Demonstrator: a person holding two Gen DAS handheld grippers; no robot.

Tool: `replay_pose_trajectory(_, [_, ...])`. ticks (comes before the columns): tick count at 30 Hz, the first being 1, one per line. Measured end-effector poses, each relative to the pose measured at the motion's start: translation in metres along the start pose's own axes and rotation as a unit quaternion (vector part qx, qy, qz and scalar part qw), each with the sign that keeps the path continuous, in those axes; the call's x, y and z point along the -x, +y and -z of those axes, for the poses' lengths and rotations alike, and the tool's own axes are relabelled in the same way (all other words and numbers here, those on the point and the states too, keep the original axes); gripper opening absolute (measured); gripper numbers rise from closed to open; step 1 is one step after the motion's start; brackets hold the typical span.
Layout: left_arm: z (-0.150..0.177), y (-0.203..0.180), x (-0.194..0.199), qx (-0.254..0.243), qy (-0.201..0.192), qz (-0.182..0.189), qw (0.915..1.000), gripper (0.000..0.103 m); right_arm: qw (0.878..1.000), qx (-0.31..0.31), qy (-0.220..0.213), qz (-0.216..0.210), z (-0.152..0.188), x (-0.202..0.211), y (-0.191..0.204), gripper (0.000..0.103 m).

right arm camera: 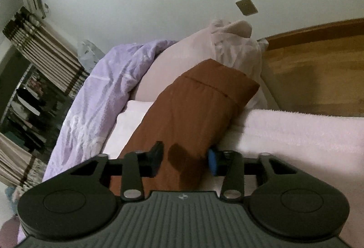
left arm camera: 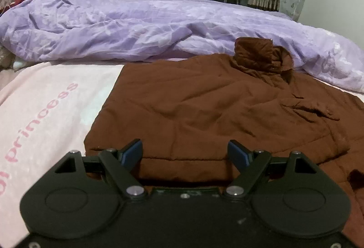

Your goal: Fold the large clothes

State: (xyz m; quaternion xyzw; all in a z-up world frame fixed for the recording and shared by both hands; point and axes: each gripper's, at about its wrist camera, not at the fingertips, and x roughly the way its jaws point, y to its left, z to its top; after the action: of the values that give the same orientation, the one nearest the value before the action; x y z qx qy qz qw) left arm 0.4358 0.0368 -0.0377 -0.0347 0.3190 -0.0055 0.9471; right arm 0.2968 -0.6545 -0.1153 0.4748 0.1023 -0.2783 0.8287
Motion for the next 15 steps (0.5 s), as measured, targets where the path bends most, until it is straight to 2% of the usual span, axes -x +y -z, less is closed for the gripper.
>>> replay_pose_trajectory(3, [0.000, 0.001, 0.001, 0.002, 0.000, 0.006, 1.0000, 0.083, 1.000, 0.014, 0.000, 0.000, -0.003, 0.002, 0.010, 0.010])
replay_pose_trajectory(6, [0.001, 0.002, 0.003, 0.003, -0.003, 0.013, 0.9999, 0.083, 0.999, 0.043, -0.016, -0.008, -0.005, 0.012, 0.030, 0.008])
replay_pose_trajectory(10, [0.000, 0.008, 0.007, 0.013, -0.007, 0.021, 0.9997, 0.083, 0.992, 0.106, -0.040, -0.046, 0.002, 0.036, 0.082, 0.007])
replay_pose_trajectory(12, [0.000, 0.010, 0.008, 0.016, -0.010, 0.023, 0.9996, 0.083, 0.985, 0.143, -0.052, -0.076, 0.011, 0.052, 0.113, 0.007])
replay_pose_trajectory(15, [0.000, 0.014, 0.009, 0.023, -0.011, 0.031, 0.9992, 0.083, 0.969, 0.199, -0.058, -0.138, 0.033, 0.077, 0.166, 0.007])
